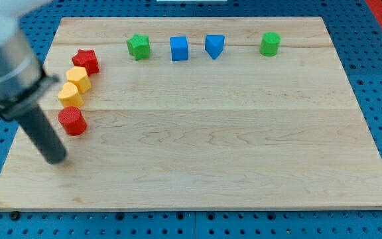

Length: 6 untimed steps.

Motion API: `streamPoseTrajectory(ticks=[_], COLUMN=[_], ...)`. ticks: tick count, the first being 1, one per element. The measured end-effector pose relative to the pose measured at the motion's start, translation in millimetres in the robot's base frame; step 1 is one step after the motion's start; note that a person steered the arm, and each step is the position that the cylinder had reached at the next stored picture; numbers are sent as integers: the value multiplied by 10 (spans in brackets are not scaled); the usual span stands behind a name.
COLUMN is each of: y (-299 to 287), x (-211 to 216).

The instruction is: Separate the red circle from the yellow heart

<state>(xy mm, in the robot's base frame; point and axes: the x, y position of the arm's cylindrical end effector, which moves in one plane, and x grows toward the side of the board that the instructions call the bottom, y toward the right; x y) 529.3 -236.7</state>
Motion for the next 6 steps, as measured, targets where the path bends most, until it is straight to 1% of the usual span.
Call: streamPoseTrajectory(ticks=[1,2,3,4,5,6], y=[-165,340,795,794,1119,988], x=[-297,-589,-654,-125,-216,-501])
